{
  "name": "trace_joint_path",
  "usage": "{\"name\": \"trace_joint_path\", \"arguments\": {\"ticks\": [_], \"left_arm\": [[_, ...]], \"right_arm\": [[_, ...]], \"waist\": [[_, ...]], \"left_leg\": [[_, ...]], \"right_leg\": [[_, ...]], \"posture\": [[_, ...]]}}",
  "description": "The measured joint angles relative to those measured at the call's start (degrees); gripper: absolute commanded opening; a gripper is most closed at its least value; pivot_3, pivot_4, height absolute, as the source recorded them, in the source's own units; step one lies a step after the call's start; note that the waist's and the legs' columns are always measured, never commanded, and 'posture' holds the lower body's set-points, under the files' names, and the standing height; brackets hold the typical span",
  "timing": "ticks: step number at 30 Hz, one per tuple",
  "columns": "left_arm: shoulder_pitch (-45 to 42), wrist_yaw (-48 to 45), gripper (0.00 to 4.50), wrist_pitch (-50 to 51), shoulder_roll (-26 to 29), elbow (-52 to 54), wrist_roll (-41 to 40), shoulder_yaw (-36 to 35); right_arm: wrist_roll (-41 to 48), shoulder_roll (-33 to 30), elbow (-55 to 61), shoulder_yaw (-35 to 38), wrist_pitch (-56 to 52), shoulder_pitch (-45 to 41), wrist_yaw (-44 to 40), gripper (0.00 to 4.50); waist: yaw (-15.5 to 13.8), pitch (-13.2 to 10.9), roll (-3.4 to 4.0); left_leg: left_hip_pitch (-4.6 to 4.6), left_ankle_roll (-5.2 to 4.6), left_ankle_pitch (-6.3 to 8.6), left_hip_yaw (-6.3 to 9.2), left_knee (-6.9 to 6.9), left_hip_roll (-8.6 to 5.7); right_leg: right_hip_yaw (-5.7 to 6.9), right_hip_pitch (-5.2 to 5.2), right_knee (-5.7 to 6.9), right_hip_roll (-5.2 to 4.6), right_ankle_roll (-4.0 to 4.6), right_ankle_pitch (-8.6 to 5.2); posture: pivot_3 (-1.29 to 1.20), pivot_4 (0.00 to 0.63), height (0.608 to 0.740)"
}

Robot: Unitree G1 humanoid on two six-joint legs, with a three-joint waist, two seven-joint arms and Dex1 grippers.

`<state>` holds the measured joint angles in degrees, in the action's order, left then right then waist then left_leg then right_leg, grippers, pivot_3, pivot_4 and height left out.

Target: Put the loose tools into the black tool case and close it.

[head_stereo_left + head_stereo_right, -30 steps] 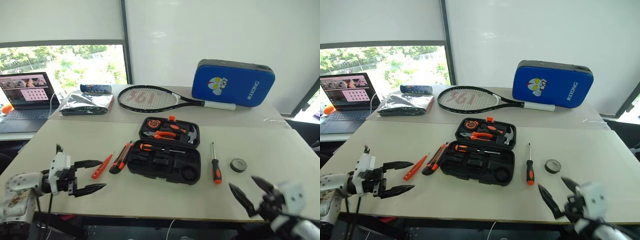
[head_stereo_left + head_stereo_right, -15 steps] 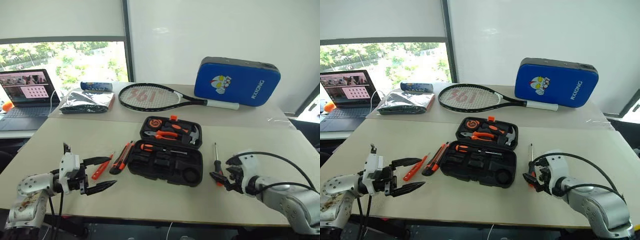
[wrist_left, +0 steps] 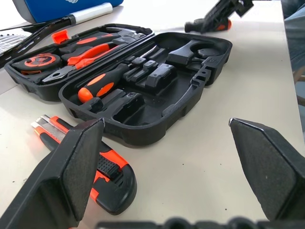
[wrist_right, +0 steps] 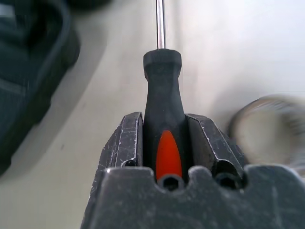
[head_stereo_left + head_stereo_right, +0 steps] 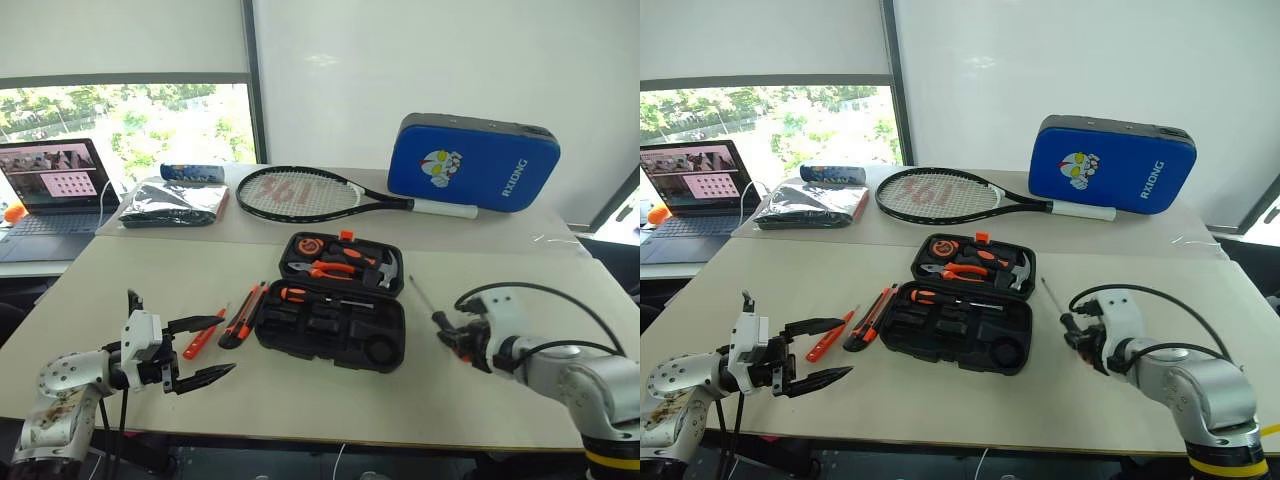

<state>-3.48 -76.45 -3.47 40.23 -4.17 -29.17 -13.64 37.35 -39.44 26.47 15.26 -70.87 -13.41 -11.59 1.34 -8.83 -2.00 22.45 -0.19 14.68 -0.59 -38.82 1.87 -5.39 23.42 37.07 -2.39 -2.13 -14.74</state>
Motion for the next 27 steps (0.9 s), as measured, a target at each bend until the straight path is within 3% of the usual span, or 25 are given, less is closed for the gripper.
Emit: {"name": "trace_joint_path", "arguments": {"ticks": [3, 5, 10, 12, 16, 19, 27], "left_arm": [[0.01, 0.95, 4.50, 0.94, -0.05, 0.21, -0.56, -0.21], [-0.08, 1.52, 4.50, 1.94, -0.27, 0.55, -1.74, -0.35], [-0.59, 1.50, 4.50, 3.53, -0.46, 2.17, -2.76, -0.27], [-0.48, 1.14, 4.50, 4.18, -0.36, 2.46, -2.81, 0.43], [-0.14, 1.24, 4.50, 5.30, -0.40, 3.90, -2.83, 1.07], [0.45, 1.40, 4.50, 6.20, -0.49, 5.23, -2.83, 1.35], [1.27, 1.73, 4.50, 6.42, -0.50, 6.57, -2.65, 1.40]], "right_arm": [[0.07, -3.61, 2.02, 1.01, 3.32, -3.77, -4.75, 1.01], [-0.94, -5.69, 2.18, -2.20, 8.80, -7.14, -10.10, 1.01], [-5.84, -8.81, 1.72, -16.58, 20.40, -13.28, -23.58, 1.01], [-13.55, -9.21, -5.15, -29.65, 26.16, -20.21, -31.06, 1.01], [-22.45, -6.67, -14.77, -41.86, 31.96, -28.27, -39.36, 1.01], [-27.67, -5.17, -21.09, -46.35, 35.70, -31.26, -43.56, 1.01], [-35.01, -1.58, -30.26, -48.41, 39.55, -35.81, -48.51, 1.01]], "waist": [[0.58, -0.02, 0.03], [1.22, -0.03, 0.03], [1.59, -0.04, 0.03], [1.68, -0.11, 0.06], [1.17, -0.11, 0.06], [0.92, -0.11, 0.06], [1.07, -0.12, 0.07]], "left_leg": [[-0.03, 0.00, 0.00, -0.03, -0.01, 0.01], [-0.07, 0.00, 0.00, -0.03, 0.00, 0.05], [-0.10, 0.00, 0.00, 0.03, 0.08, 0.09], [-0.04, -0.01, 0.01, -0.08, 0.03, 0.05], [0.51, 0.00, 0.00, -0.03, -0.02, 0.04], [0.77, 0.00, 0.00, 0.06, -0.04, 0.03], [0.71, 0.01, -0.01, 0.40, -0.04, 0.03]], "right_leg": [[-0.01, 0.00, 0.01, 0.02, 0.00, 0.00], [-0.01, -0.01, 0.01, 0.04, 0.01, 0.00], [0.04, -0.03, 0.01, 0.13, 0.05, -0.01], [-0.03, 0.10, 0.01, 0.02, 0.05, 0.00], [0.02, 0.72, 0.13, -0.03, 0.06, 0.04], [0.15, 0.94, 0.15, -0.08, 0.07, 0.08], [0.24, 0.90, 0.16, -0.13, 0.11, 0.11]], "posture": [[0.00, 0.150, 0.740], [0.00, 0.150, 0.740], [0.00, 0.150, 0.740], [0.00, 0.150, 0.740], [0.00, 0.150, 0.740], [0.00, 0.150, 0.740], [0.00, 0.150, 0.740]]}}
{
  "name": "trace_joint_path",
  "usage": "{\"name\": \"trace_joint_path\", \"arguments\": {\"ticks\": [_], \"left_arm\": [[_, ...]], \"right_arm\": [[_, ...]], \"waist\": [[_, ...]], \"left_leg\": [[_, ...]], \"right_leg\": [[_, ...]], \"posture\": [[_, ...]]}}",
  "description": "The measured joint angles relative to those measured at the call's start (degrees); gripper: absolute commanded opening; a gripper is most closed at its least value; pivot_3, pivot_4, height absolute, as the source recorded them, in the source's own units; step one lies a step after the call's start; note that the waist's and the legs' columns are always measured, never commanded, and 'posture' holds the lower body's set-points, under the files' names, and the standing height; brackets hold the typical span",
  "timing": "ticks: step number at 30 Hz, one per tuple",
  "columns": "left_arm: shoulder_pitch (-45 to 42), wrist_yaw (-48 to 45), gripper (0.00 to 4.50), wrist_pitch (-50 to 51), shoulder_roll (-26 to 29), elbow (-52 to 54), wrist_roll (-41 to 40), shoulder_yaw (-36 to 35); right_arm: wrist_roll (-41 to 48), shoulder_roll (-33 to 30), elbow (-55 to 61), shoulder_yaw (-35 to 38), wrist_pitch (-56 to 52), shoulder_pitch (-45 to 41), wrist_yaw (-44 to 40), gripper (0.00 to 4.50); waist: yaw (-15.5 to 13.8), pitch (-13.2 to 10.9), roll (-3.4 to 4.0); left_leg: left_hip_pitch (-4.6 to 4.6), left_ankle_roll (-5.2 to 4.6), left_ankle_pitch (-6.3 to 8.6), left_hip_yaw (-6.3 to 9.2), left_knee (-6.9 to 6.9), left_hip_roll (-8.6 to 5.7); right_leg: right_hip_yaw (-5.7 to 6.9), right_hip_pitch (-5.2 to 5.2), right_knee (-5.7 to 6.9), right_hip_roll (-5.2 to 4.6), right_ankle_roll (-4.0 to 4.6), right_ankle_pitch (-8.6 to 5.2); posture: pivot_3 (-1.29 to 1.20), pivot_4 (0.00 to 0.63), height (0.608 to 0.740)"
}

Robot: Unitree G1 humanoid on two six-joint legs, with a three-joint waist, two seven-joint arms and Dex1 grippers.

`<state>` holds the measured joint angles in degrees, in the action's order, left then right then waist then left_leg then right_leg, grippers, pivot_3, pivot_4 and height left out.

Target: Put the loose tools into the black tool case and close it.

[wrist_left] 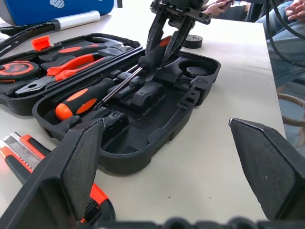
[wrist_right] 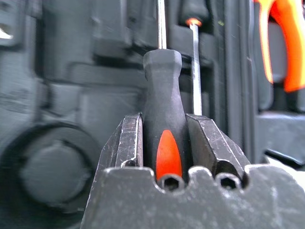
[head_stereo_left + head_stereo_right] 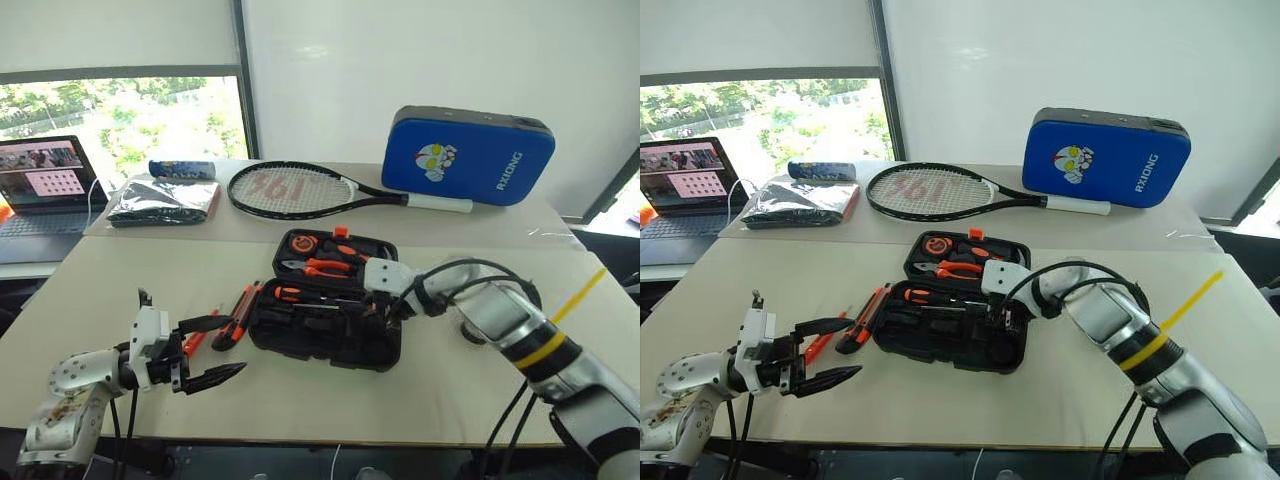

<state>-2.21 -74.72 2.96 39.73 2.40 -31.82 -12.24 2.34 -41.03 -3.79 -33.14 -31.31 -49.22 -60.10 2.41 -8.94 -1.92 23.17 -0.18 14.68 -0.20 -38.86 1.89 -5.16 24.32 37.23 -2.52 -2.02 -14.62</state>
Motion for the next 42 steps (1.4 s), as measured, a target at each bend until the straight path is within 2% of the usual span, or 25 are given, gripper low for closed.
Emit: {"name": "trace_joint_path", "arguments": {"ticks": [4, 14, 19, 20, 22, 23, 25, 31, 36, 40, 42], "left_arm": [[0.45, 0.39, 4.50, 0.00, -0.01, 1.03, 0.11, 0.03], [1.32, 0.99, 4.50, -0.01, 0.04, 1.69, 0.15, 0.01], [0.59, 0.93, 4.50, -0.02, 0.34, 1.52, 0.18, 0.00], [0.51, 0.90, 4.50, -0.03, 0.38, 1.47, 0.19, 0.00], [0.39, 0.86, 4.50, -0.03, 0.39, 1.35, 0.20, 0.00], [0.37, 0.82, 4.50, -0.03, 0.46, 1.24, 0.20, -0.02], [0.32, 0.78, 4.50, -0.03, 0.51, 0.98, 0.20, -0.05], [-0.18, 0.32, 4.50, -0.04, 0.87, 0.26, 0.22, -0.06], [-0.98, 0.20, 4.50, -0.06, 1.06, -1.03, 0.33, -0.05], [-1.69, 0.21, 4.50, -0.14, 1.05, -1.07, 0.48, -0.04], [-1.69, 0.21, 4.50, -0.14, 1.05, -1.07, 0.72, -0.02]], "right_arm": [[-1.06, 1.99, -1.79, 0.30, -0.81, -0.87, -1.13, 1.01], [-1.67, 1.37, -1.85, 1.67, -4.54, -0.17, -4.58, 1.01], [-1.71, 2.47, -4.15, 2.98, -2.38, 0.47, -4.86, 1.01], [-1.72, 2.70, -4.78, 3.24, -1.45, 0.48, -4.90, 2.01], [-2.02, 3.00, -5.71, 3.82, -1.05, 0.48, -4.88, 2.47], [-1.86, 2.90, -5.88, 4.58, -0.93, 0.48, -5.73, 2.90], [-1.10, 2.59, -5.83, 6.17, -0.37, 0.45, -6.91, 3.47], [4.19, 0.51, -1.68, 9.22, -0.55, 0.47, -15.06, 3.47], [4.75, 3.48, -2.00, 10.94, -1.26, 0.38, -13.24, 2.11], [2.23, 5.67, -4.39, 9.82, 0.15, 0.39, -10.83, 0.85], [0.56, 6.53, -6.17, 8.75, 1.23, 0.40, -9.67, 0.06]], "waist": [[0.09, 0.00, 0.00], [0.01, 0.00, 0.01], [-0.01, 0.00, 0.01], [0.01, 0.00, 0.01], [0.01, 0.00, 0.01], [-0.03, 0.00, 0.01], [0.01, 0.00, 0.01], [0.14, -0.04, 0.07], [0.16, -0.04, 0.07], [0.08, -0.04, 0.07], [0.08, -0.04, 0.07]], "left_leg": [[-0.04, 0.01, 0.00, 0.03, 0.00, -0.01], [-0.04, 0.01, 0.00, 0.05, 0.00, -0.03], [-0.07, 0.01, -0.01, 0.04, 0.00, -0.05], [-0.08, 0.02, -0.01, 0.04, 0.00, -0.05], [-0.06, 0.02, -0.01, 0.03, 0.00, -0.05], [-0.05, 0.02, -0.01, 0.04, 0.00, -0.05], [-0.05, 0.02, -0.01, 0.05, 0.02, -0.04], [-0.02, 0.02, -0.01, 0.13, 0.02, -0.03], [-0.07, 0.05, -0.03, 0.12, 0.00, -0.03], [-0.07, 0.06, -0.04, 0.02, -0.02, -0.05], [-0.06, 0.07, -0.04, 0.01, -0.02, -0.06]], "right_leg": [[0.01, -0.01, 0.02, 0.02, 0.04, 0.02], [0.03, -0.04, 0.02, 0.00, 0.03, 0.02], [0.10, -0.09, 0.01, 0.01, 0.04, 0.02], [0.10, -0.10, 0.02, 0.01, 0.04, 0.02], [0.10, -0.08, 0.03, 0.01, 0.04, 0.03], [0.10, -0.07, 0.02, 0.01, 0.04, 0.02], [0.14, -0.07, 0.01, 0.02, 0.04, 0.03], [0.15, -0.02, 0.02, 0.02, 0.05, 0.03], [0.15, -0.04, 0.10, 0.03, 0.10, 0.06], [0.15, -0.02, 0.20, 0.02, 0.10, 0.06], [0.15, 0.02, 0.25, 0.02, 0.10, 0.06]], "posture": [[0.00, 0.150, 0.740], [0.00, 0.150, 0.740], [0.00, 0.150, 0.740], [0.00, 0.150, 0.740], [0.00, 0.150, 0.740], [0.00, 0.150, 0.740], [0.00, 0.150, 0.740], [0.00, 0.150, 0.740], [0.00, 0.150, 0.740], [0.00, 0.150, 0.740], [0.00, 0.150, 0.740]]}}
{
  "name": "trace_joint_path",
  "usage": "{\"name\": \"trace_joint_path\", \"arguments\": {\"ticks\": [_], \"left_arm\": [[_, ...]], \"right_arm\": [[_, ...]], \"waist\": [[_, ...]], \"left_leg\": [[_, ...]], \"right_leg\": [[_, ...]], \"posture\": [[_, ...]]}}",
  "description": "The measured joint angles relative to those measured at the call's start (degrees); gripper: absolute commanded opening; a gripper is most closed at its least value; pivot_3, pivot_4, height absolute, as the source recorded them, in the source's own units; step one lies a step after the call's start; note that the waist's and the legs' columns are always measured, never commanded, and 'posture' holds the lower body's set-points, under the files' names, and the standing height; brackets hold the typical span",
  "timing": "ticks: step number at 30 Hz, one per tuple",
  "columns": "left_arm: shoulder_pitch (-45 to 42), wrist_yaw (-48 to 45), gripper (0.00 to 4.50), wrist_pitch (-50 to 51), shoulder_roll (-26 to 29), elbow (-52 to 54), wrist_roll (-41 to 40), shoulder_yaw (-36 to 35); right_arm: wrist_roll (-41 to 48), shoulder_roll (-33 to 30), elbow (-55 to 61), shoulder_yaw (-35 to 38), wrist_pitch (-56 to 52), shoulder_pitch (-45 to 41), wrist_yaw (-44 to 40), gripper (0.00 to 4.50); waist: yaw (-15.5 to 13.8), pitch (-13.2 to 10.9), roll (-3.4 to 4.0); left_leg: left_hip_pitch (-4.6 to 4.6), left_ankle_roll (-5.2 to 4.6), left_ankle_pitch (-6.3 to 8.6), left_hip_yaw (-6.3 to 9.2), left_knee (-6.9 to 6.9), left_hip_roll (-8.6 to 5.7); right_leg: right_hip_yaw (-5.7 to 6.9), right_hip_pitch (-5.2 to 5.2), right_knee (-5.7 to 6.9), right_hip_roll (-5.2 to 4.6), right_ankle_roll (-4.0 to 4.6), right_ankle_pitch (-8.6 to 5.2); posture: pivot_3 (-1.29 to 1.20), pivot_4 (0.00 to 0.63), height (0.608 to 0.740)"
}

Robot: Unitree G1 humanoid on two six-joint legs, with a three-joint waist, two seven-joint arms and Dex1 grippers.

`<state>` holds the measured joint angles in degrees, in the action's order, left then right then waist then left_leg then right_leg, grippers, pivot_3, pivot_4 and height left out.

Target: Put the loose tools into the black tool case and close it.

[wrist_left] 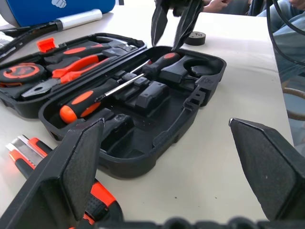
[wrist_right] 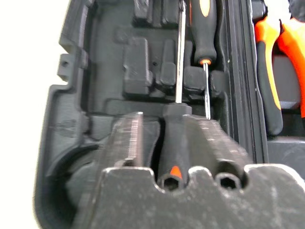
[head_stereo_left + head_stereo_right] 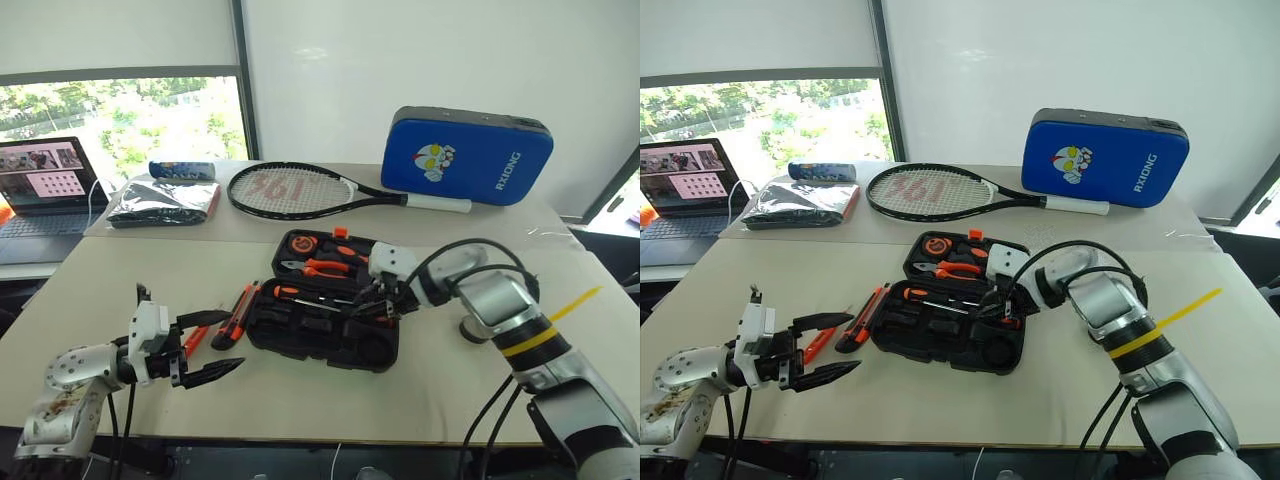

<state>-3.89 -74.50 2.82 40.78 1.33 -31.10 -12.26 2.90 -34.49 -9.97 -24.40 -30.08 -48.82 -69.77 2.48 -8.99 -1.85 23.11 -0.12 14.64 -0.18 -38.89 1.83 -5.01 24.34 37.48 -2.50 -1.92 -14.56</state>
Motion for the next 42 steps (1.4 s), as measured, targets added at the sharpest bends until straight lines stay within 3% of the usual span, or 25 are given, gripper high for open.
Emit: {"name": "trace_joint_path", "arguments": {"ticks": [24, 27, 31, 38, 42], "left_arm": [[2.55, 2.63, 4.50, 0.00, 0.02, 0.26, 0.75, -0.59], [4.28, 3.87, 4.50, 0.02, 0.55, 0.09, 0.41, -3.37], [7.96, 4.49, 4.50, 0.09, 2.20, -0.44, -0.48, -9.04], [20.07, 6.56, 4.50, 0.59, 3.51, -7.16, -0.52, -21.69], [23.36, 10.08, 4.50, 1.22, 3.13, -9.33, -0.41, -25.53]], "right_arm": [[-4.60, 6.43, -3.73, 0.93, 4.85, 1.01, 3.07, 0.02], [0.70, 6.57, -0.87, 6.64, 7.33, 5.18, 3.14, 0.79], [8.41, 2.05, 7.15, 14.91, 8.75, 11.35, -0.14, 2.05], [22.74, 2.81, 15.01, 32.08, 24.66, 36.43, -5.23, 4.47], [26.92, 3.00, 17.17, 37.30, 28.23, 44.38, -5.08, 4.47]], "waist": [[1.41, 0.00, -0.01], [1.33, -0.02, 0.00], [1.06, -0.03, 0.03], [0.45, -0.07, 0.04], [0.12, -0.09, 0.01]], "left_leg": [[-0.57, 0.02, -0.01, -0.02, 0.03, 0.10], [-0.36, 0.02, -0.01, 0.01, 0.03, 0.09], [-0.27, 0.01, 0.00, 0.11, 0.10, 0.13], [-0.34, 0.00, 0.03, 0.05, 0.18, 0.14], [-0.71, 0.04, 0.00, -0.12, 0.13, 0.14]], "right_leg": [[-0.01, -0.18, 0.37, 0.06, 0.13, 0.00], [0.01, -0.02, 0.34, 0.04, 0.13, 0.00], [0.16, -0.07, 0.11, -0.09, 0.12, 0.00], [0.21, -0.19, -0.03, -0.08, 0.12, -0.02], [0.15, -0.50, 0.04, -0.08, 0.11, -0.03]], "posture": [[0.00, 0.150, 0.740], [0.00, 0.150, 0.740], [0.00, 0.150, 0.740], [0.00, 0.150, 0.740], [0.00, 0.150, 0.740]]}}
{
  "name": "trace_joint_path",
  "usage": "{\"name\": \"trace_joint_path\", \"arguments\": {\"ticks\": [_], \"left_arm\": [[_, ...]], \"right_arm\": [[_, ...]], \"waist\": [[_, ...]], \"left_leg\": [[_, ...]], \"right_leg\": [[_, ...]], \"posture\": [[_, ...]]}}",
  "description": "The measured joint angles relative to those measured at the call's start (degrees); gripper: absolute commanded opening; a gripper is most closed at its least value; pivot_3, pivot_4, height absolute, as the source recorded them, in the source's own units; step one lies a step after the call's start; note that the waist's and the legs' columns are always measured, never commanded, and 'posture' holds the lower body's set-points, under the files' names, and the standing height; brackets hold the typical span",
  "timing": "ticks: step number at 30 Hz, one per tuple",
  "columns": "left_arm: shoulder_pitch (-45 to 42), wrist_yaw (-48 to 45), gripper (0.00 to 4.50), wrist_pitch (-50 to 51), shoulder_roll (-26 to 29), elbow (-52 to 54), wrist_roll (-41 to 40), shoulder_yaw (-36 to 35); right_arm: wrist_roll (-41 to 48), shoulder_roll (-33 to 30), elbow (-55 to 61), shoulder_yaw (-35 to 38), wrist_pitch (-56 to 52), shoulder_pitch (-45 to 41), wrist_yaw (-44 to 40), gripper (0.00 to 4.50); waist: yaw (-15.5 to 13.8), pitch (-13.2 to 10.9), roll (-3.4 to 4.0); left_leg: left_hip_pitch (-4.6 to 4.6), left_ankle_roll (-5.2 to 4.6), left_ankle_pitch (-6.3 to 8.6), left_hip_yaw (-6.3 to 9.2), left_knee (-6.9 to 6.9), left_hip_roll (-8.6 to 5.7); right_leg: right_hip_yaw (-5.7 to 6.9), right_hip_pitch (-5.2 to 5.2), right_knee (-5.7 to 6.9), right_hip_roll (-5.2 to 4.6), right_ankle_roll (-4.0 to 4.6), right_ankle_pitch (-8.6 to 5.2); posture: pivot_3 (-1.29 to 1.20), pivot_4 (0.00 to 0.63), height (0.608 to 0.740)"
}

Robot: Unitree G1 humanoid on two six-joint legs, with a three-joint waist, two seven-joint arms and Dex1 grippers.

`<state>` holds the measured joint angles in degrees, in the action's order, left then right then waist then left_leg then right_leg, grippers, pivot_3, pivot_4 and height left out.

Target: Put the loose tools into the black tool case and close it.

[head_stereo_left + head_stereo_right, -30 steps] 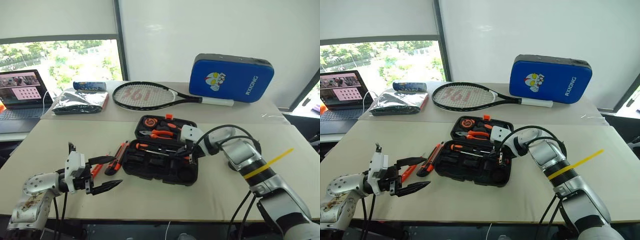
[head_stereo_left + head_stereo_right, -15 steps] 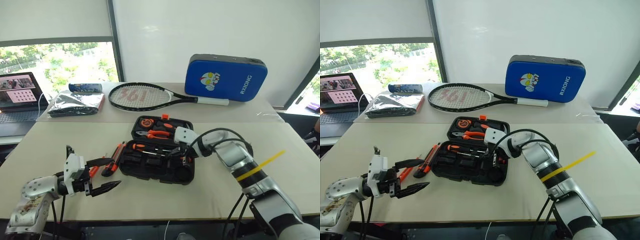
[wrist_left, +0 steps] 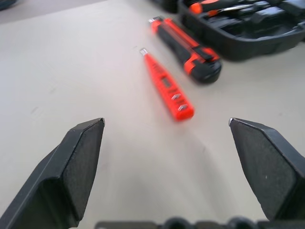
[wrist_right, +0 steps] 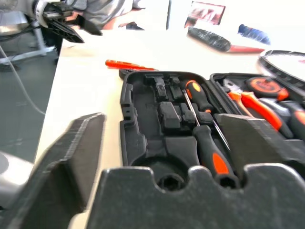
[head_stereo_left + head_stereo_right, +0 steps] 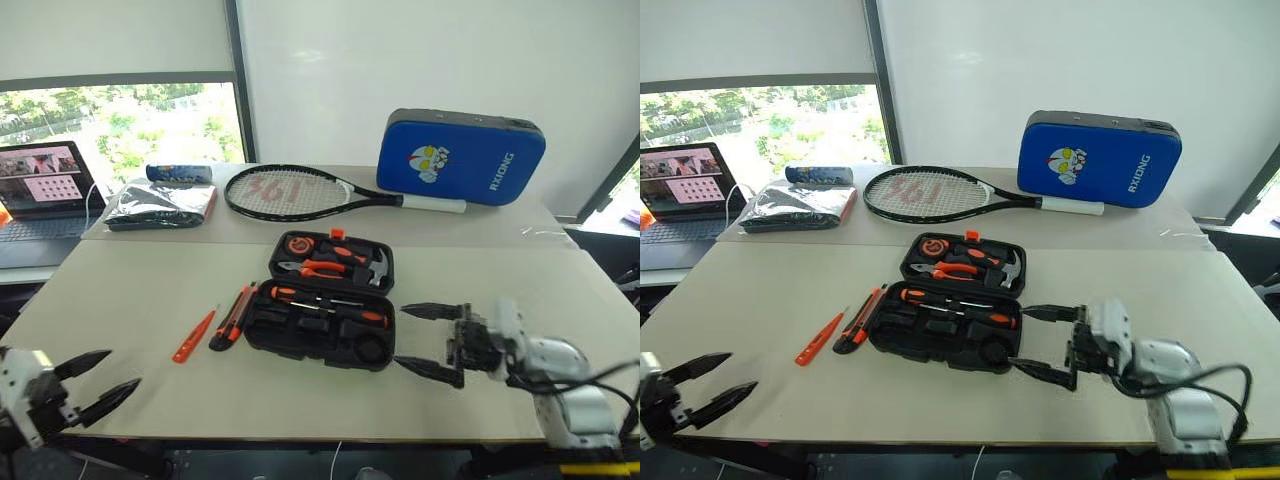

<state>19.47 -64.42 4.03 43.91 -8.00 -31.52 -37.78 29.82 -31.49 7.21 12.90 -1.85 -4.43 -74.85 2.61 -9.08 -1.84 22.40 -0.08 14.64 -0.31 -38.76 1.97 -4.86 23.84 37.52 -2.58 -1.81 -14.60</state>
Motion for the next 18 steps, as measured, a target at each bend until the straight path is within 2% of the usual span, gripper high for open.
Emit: {"name": "trace_joint_path", "arguments": {"ticks": [3, 8, 14, 18], "left_arm": [[1.79, 1.95, 4.50, 1.58, -0.30, -0.04, 0.09, -0.40], [-0.05, 8.28, 4.50, 16.30, 1.95, 6.36, -1.48, 1.36], [-14.90, 15.32, 4.50, 35.41, 10.59, 15.53, -2.96, 12.18], [-24.73, 20.00, 4.50, 45.75, 12.03, 16.14, -1.52, 21.10]], "right_arm": [[0.80, 0.59, 1.22, 1.74, 4.33, 3.92, -0.09, 4.47], [1.42, 1.57, 6.62, 1.55, 7.64, 5.84, 2.44, 4.47], [4.33, 0.68, 14.76, -3.11, 3.12, 2.04, 6.57, 4.47], [4.72, -1.02, 15.09, -5.72, -0.18, 0.52, 7.56, 4.47]], "waist": [[-0.04, -0.03, -0.02], [-0.26, -0.08, -0.06], [-0.41, -0.11, -0.13], [0.04, -0.16, -0.09]], "left_leg": [[-0.45, 0.01, 0.01, -0.33, 0.02, 0.07], [-0.58, 0.02, 0.00, -0.33, 0.02, 0.18], [-0.56, 0.08, -0.01, -0.26, 0.05, 0.04], [-0.34, 0.23, 0.11, -0.11, 0.09, -0.02]], "right_leg": [[0.03, -0.46, -0.03, 0.06, -0.25, -0.32], [0.06, -0.57, 0.02, 0.11, -0.27, -0.38], [0.05, -0.61, 0.02, 0.09, -0.15, -0.30], [0.02, -0.38, 0.04, 0.12, -0.01, -0.24]], "posture": [[0.00, 0.150, 0.740], [0.00, 0.150, 0.740], [0.00, 0.150, 0.740], [0.00, 0.150, 0.740]]}}
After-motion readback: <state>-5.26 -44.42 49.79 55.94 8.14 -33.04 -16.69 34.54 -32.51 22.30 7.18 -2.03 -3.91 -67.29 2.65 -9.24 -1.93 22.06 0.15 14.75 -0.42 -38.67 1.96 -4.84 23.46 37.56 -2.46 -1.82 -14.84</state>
